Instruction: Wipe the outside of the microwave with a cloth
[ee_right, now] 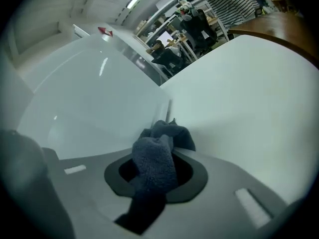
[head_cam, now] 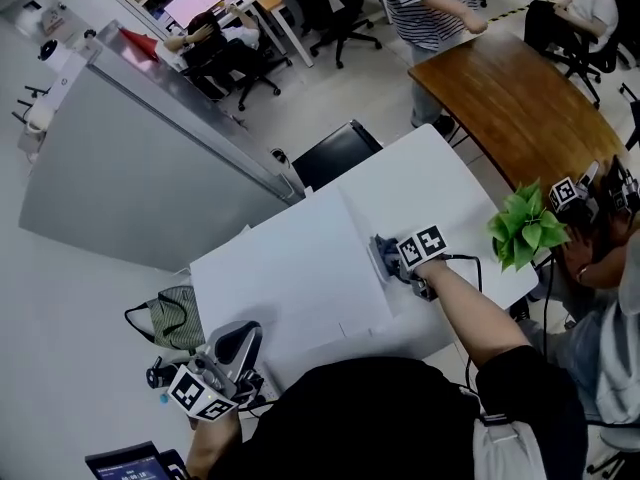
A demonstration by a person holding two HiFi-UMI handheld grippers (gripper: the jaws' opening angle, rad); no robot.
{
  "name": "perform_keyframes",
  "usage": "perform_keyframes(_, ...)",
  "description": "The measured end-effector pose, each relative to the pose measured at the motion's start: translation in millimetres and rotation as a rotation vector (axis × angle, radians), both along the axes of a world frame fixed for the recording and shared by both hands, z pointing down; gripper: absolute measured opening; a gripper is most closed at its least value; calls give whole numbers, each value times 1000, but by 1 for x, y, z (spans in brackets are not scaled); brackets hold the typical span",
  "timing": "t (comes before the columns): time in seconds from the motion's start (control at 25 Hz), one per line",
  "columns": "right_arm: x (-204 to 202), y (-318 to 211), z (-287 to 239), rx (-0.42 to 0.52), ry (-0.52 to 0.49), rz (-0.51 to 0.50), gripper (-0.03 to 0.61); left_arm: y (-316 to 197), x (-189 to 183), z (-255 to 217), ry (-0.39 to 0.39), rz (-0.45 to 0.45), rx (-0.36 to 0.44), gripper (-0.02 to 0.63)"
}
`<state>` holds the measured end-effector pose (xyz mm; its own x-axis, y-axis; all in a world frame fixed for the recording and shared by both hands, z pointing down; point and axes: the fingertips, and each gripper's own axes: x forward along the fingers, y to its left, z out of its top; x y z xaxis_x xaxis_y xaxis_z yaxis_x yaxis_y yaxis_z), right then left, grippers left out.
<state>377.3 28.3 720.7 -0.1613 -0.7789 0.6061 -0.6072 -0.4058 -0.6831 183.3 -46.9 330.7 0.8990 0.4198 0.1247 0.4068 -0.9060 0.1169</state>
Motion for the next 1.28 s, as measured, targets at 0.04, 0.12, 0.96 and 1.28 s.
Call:
perform_keyframes(0.04, 0, 1, -10, 31, -4, 6, 80, 1, 0, 0, 1, 3, -2, 5)
perform_keyframes(0.12, -2, 6, -56, 156, -4, 30, 80, 3, 1, -1, 5, 10, -6, 5)
perform_keyframes(0.96, -37, 27, -44, 229, -149, 49, 80, 6, 3, 3, -12, 32, -5, 5)
perform_keyframes(1.28, -41, 31, 4, -37, -62, -31, 77, 10, 5, 2, -7, 45, -6, 5)
